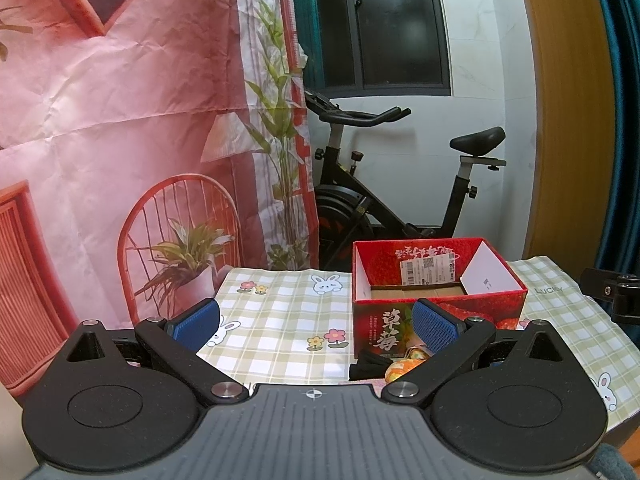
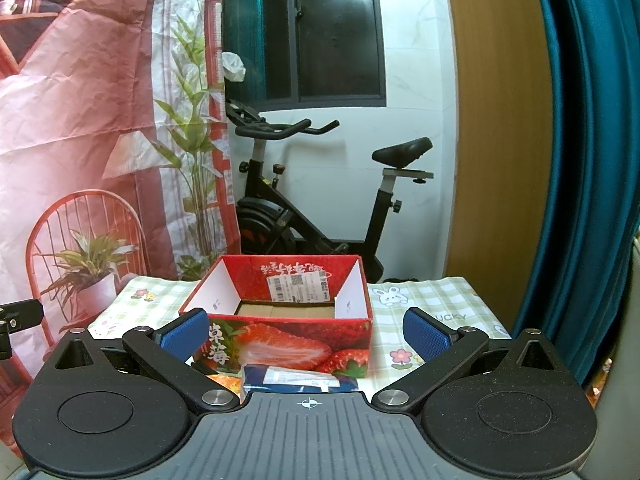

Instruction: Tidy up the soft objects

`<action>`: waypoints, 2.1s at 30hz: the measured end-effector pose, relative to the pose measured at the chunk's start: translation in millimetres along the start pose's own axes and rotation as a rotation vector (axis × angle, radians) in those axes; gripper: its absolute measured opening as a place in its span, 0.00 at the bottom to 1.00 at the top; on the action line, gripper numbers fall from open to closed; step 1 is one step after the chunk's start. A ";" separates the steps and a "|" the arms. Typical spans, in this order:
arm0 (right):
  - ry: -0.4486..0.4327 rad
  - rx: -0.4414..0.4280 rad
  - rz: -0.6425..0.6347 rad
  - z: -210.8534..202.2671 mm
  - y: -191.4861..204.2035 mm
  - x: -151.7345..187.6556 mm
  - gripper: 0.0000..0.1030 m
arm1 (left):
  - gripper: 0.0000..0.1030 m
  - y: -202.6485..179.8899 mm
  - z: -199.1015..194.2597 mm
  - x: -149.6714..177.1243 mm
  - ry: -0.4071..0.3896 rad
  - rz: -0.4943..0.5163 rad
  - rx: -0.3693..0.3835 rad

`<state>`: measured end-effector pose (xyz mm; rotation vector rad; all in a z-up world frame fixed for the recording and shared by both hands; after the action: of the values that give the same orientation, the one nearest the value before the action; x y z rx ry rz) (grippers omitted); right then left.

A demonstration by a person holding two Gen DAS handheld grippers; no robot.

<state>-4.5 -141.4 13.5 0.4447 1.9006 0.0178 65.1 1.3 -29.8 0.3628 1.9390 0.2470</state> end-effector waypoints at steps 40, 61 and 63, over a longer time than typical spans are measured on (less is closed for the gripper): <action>0.007 0.001 0.004 2.8 -4.2 5.1 1.00 | 1.00 -5.5 3.9 4.3 0.020 -0.004 0.030; -0.077 -0.059 -0.003 36.4 -19.6 42.5 1.00 | 1.00 -16.8 49.8 41.5 0.089 -0.007 0.071; -0.053 -0.041 -0.011 47.2 -20.6 52.9 1.00 | 1.00 -15.4 58.8 50.6 0.108 -0.023 0.085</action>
<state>16.3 -153.4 -56.4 0.4030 1.8471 0.0371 99.2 5.6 -101.0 0.3900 2.0635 0.1728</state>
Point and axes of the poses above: each gripper's, at about its wrist camera, not at the fingertips, and z roughly the way its jaws point, y to its left, x to its underside, the point moved 7 cm from there along z, roughly the way its jaws point, and after that the axes turned 13 degrees about z, right-handed, at the moved point
